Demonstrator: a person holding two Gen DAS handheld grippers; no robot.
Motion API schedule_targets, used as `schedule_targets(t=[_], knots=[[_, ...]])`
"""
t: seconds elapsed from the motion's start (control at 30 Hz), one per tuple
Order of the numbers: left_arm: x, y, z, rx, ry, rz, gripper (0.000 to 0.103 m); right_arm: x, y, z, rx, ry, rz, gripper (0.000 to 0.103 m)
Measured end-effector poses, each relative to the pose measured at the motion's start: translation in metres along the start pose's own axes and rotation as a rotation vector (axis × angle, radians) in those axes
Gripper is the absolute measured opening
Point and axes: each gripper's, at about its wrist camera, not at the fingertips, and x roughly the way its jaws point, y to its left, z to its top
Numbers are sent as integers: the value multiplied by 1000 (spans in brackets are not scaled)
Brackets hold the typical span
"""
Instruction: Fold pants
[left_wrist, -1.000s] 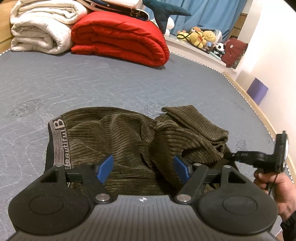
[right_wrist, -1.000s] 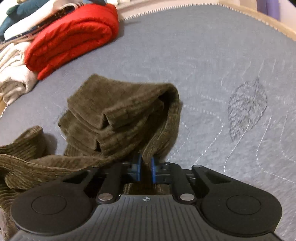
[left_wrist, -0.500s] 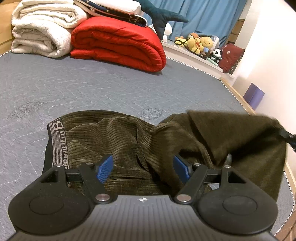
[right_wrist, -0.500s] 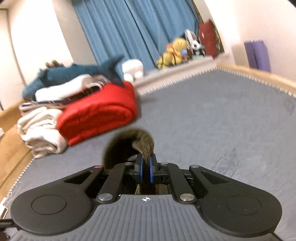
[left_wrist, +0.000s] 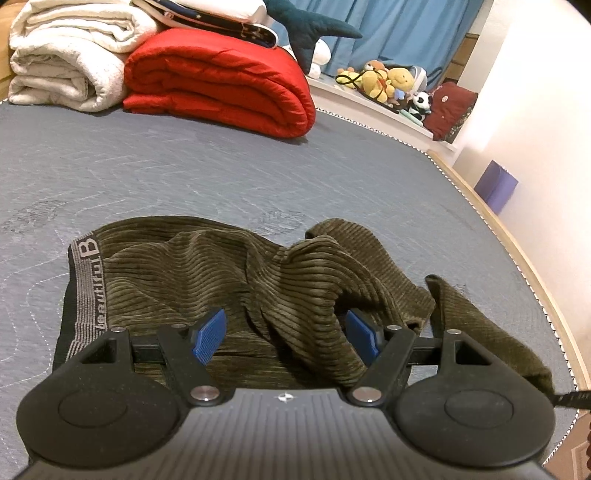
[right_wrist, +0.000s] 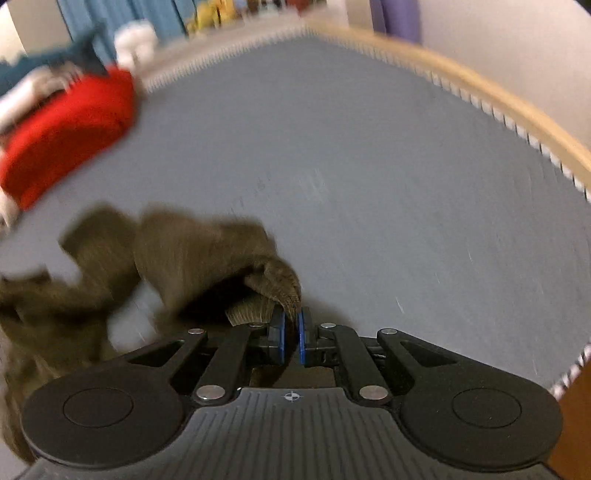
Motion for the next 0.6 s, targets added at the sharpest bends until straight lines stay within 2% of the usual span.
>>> schedule_targets(t=[0.07,0.13,0.17,0.23,0.3,0.37,0.43,0.5,0.6], knots=[[2,-1,0,3,2,4,77,8,-8,-5,2,48,-11,9],[4,1,-1,3,8,7,77,8,-18,-5,49,30,-18,15],[5,1,-2,5,11,9,77,4,-21,-2,77,0,-10,17],[6,2,-3,14,12,17,77,-10,-17,4,72,-123,-49,25],[7,5,-4,19,11,30,77,-20,-4,10,-17,-269,-94,41],[9,11,-4,17,13,47,77,-17,15,14,-119,-354,-62,46],[11,17,-4,9,16,62,78,-4,41,15,-242,-361,13,48],[12,21,-3,4,17,74,78,16,69,12,-385,-328,96,55],[15,25,-3,4,19,85,78,49,114,-1,-621,-264,129,61]])
